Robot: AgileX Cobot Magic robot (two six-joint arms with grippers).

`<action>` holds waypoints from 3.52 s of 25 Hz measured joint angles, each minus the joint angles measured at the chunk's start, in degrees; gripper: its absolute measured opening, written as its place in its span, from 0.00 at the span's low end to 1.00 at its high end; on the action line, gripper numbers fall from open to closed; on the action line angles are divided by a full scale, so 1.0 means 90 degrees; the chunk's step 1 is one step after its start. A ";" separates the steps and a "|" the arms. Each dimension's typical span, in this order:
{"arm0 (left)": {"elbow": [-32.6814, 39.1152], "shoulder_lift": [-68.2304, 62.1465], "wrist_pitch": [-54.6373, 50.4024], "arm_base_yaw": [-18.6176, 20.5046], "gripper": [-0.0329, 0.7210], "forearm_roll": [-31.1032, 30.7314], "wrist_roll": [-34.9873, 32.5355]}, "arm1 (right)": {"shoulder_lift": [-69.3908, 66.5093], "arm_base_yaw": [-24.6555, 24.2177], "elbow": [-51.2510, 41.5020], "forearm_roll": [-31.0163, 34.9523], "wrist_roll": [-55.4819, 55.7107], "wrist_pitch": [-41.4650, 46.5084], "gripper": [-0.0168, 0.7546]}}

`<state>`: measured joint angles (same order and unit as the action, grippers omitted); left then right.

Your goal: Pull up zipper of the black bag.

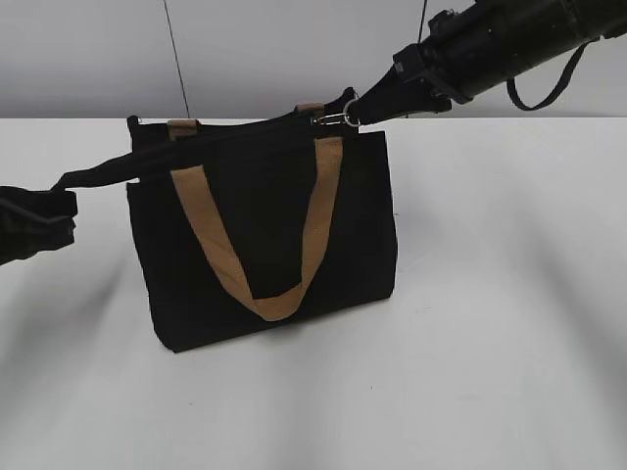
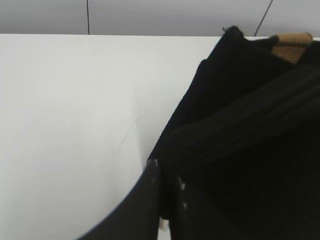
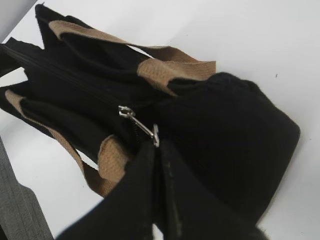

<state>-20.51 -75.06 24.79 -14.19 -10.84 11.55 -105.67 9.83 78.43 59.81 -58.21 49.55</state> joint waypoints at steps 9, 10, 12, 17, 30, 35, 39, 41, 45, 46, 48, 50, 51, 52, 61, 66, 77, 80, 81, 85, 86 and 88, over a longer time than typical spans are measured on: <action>-0.0630 0.0075 -0.2054 0.0000 0.24 0.0087 0.0288 | 0.0039 0.0179 0.0000 -0.0692 0.0361 0.0177 0.37; -0.0780 0.0134 -0.2388 -0.0008 0.31 0.0197 0.0307 | 0.0081 0.0179 0.0000 -0.0838 0.0502 0.0195 0.40; -0.1074 0.0310 -0.2994 -0.0102 0.46 0.0534 0.0322 | 0.0249 0.0179 0.0000 -0.1219 0.0791 0.0293 0.42; -0.1619 0.0769 -0.4698 -0.0521 0.60 0.1107 0.0329 | 0.0873 0.0179 0.0000 -0.1797 0.1356 0.0557 0.44; -0.1875 0.3152 -0.7325 -0.0919 0.61 0.1076 0.0329 | 0.3471 0.0179 -0.2427 -0.2132 0.1656 0.0002 0.44; -0.1894 0.4320 -0.8019 -0.0919 0.61 0.0625 0.0329 | 0.4994 0.0179 -0.3389 -0.2394 0.1753 -0.0031 0.44; -0.1894 0.5153 -0.8496 -0.0919 0.61 0.0365 0.0329 | 0.6364 0.0186 -0.3992 -0.2921 0.2239 -0.0031 0.44; -0.1862 0.5503 -0.8685 -0.0919 0.61 0.0331 0.0329 | 0.7143 0.0187 -0.4233 -0.3310 0.2641 -0.0015 0.44; -0.1709 0.6088 -0.9064 -0.0919 0.61 0.0351 0.0309 | 0.8303 0.0187 -0.4624 -0.4202 0.3630 0.0318 0.44; -0.1685 0.6221 -0.9175 -0.0919 0.61 0.0379 0.0265 | 0.8605 0.0187 -0.4687 -0.4425 0.3884 0.0446 0.44; -0.1654 0.6563 -0.9338 -0.0919 0.61 0.0433 0.0115 | 0.9162 0.0187 -0.4784 -0.4813 0.4302 0.0747 0.44; -0.1654 0.6906 -0.9440 -0.0919 0.61 0.0548 -0.0048 | 0.9752 0.0187 -0.4891 -0.5199 0.4711 0.0978 0.44; -0.1654 0.7085 -0.9464 -0.0923 0.61 0.0608 -0.0110 | 1.0034 0.0187 -0.4959 -0.5341 0.4881 0.1061 0.44; -0.1654 0.7252 -0.9479 -0.0931 0.61 0.0672 -0.0154 | 1.0262 0.0187 -0.5059 -0.5506 0.5076 0.1144 0.44; -0.1107 0.7904 -0.9527 -0.0937 0.61 0.0897 -0.0382 | 1.1767 0.0187 -0.5622 -0.6201 0.5869 0.1449 0.44; -0.1088 0.7904 -0.9521 -0.0937 0.59 0.0932 -0.0435 | 1.1783 0.0187 -0.5622 -0.6269 0.5883 0.1458 0.44; -0.1088 0.7904 -0.9521 -0.0937 0.49 0.0944 -0.0463 | 1.1783 0.0187 -0.5622 -0.6267 0.5883 0.1463 0.44; -0.1088 0.7904 -0.9516 -0.0937 0.48 0.0950 -0.0463 | 1.1783 0.0187 -0.5622 -0.6262 0.5888 0.1463 0.44; -0.1088 0.7904 -0.9516 -0.0937 0.47 0.0950 -0.0463 | 1.1783 0.0187 -0.5622 -0.6262 0.5888 0.1463 0.44; -0.1088 0.7983 -0.9512 -0.0694 0.47 0.0956 -0.0463 | 1.1783 0.0001 -0.5622 -0.6257 0.5888 0.1463 0.44; -0.1088 0.8066 -0.9509 -0.0560 0.47 0.0956 -0.0463 | 1.1783 -0.0101 -0.5622 -0.6257 0.5888 0.1463 0.44; -0.1088 0.8290 -0.9509 -0.0281 0.47 0.0956 -0.0463 | 1.1783 -0.0322 -0.5622 -0.6257 0.5888 0.1463 0.44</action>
<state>-30.30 -0.45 -60.79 -16.72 -2.23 7.38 0.37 6.93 27.84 3.50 -5.21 62.72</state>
